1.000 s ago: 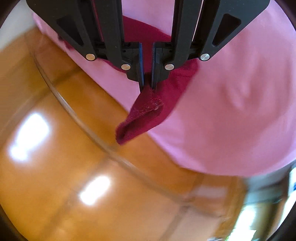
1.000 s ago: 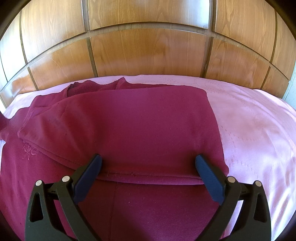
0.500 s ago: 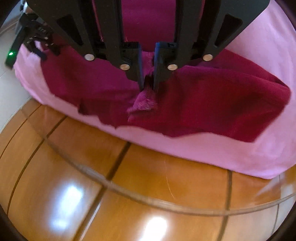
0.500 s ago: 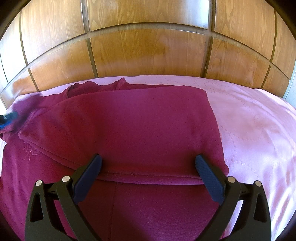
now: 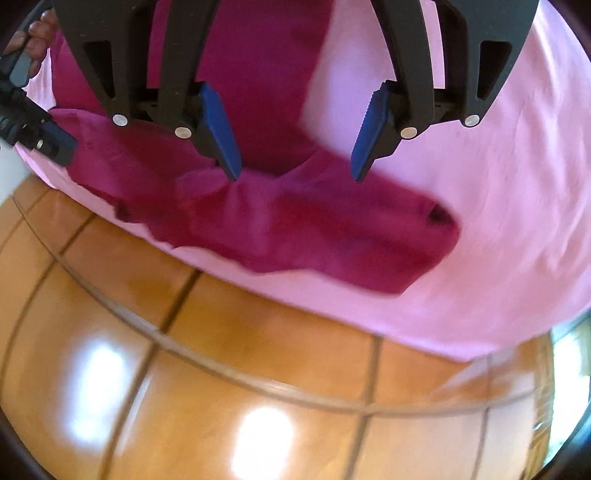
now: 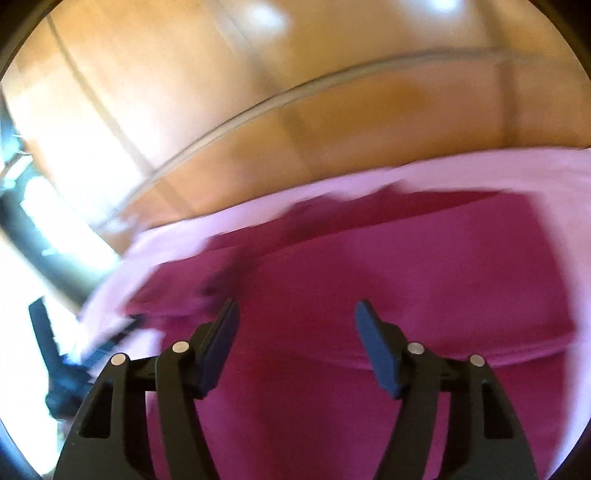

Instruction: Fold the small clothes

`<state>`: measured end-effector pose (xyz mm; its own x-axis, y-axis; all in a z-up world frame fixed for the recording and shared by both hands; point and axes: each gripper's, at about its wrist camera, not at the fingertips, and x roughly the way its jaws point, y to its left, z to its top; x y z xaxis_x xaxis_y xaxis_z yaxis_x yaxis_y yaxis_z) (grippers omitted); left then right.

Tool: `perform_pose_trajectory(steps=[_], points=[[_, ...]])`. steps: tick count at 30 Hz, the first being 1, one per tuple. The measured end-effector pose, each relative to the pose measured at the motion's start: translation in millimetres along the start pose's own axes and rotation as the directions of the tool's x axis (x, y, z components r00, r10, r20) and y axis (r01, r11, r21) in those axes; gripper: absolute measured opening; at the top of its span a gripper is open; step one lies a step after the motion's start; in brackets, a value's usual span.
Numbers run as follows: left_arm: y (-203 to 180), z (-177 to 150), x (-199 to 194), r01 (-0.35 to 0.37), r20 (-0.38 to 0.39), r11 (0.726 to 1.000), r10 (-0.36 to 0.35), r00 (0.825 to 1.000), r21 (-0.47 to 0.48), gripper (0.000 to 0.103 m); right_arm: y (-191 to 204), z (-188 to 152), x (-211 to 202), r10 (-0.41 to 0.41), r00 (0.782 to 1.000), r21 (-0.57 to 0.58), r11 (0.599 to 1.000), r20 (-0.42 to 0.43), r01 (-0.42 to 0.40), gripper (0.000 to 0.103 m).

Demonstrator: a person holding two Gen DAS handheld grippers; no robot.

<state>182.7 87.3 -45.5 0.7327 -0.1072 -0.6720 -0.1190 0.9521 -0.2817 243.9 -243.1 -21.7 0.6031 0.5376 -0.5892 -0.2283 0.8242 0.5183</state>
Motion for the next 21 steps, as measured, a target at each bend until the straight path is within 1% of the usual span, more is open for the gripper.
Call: perform_pose_trajectory(steps=[1,2,5,7,8,9,10,11,12,14,15,16,19,21], points=[[4.5,-3.5,2.5,-0.014,-0.009,1.0,0.014,1.0,-0.011,0.061,12.6,4.9,22.2,0.046,0.998,0.018,0.999,-0.049,-0.046,0.063],[11.1,-6.8,5.0,-0.031,-0.022,0.999,0.031,0.999,-0.031,0.061,18.8,7.4,34.0,0.057,0.996,0.026,0.998,-0.069,-0.055,0.063],[23.6,-13.5,13.5,-0.053,-0.049,0.995,0.048,0.998,-0.088,0.061,35.5,18.0,77.8,0.046,0.99,0.057,0.998,-0.13,-0.039,0.061],[25.8,-14.9,14.2,-0.05,-0.046,0.994,0.045,0.998,-0.099,0.062,42.2,24.3,102.3,0.051,0.984,0.076,0.996,-0.169,-0.039,0.057],[24.2,-14.6,16.3,-0.052,-0.046,0.994,0.048,0.998,-0.099,0.063,45.6,27.1,111.5,0.026,0.983,0.061,0.998,-0.181,-0.015,0.055],[22.8,-14.3,17.1,-0.056,-0.044,0.994,0.051,0.998,-0.096,0.064,50.3,28.5,121.5,-0.021,0.981,0.033,0.999,-0.192,0.028,0.038],[21.6,-13.8,18.2,-0.058,-0.044,0.994,0.054,0.998,-0.094,0.064,52.6,29.4,126.1,-0.043,0.979,0.017,0.999,-0.201,0.048,0.013],[20.6,-12.8,19.6,-0.064,-0.044,0.994,0.06,0.997,-0.091,0.064,56.2,30.6,127.6,-0.08,0.976,-0.008,0.997,-0.205,0.08,0.004],[19.6,-11.7,21.3,-0.07,-0.045,0.993,0.066,0.997,-0.091,0.064,59.2,31.6,123.2,-0.095,0.978,-0.03,0.995,-0.186,0.09,0.005],[16.5,-10.2,25.5,-0.083,-0.047,0.993,0.079,0.996,-0.086,0.064,72.7,35.2,100.3,-0.102,0.989,-0.104,0.99,-0.109,0.091,0.005],[15.7,-10.3,28.4,-0.094,-0.051,0.992,0.09,0.995,-0.085,0.066,78.8,37.9,90.4,-0.108,0.991,-0.129,0.987,-0.076,0.098,0.004],[15.2,-10.2,31.1,-0.099,-0.054,0.991,0.094,0.994,-0.088,0.066,86.6,42.9,73.9,-0.111,0.994,-0.16,0.982,-0.024,0.105,0.004],[10.5,-8.2,35.4,-0.128,-0.056,0.988,0.124,0.991,-0.087,0.067,95.1,52.0,38.1,-0.107,0.991,-0.209,0.97,0.078,0.121,0.004],[6.6,-7.4,38.9,-0.152,-0.062,0.986,0.147,0.987,-0.071,0.068,91.8,58.2,18.3,-0.115,0.985,-0.212,0.967,0.127,0.14,0.004]])
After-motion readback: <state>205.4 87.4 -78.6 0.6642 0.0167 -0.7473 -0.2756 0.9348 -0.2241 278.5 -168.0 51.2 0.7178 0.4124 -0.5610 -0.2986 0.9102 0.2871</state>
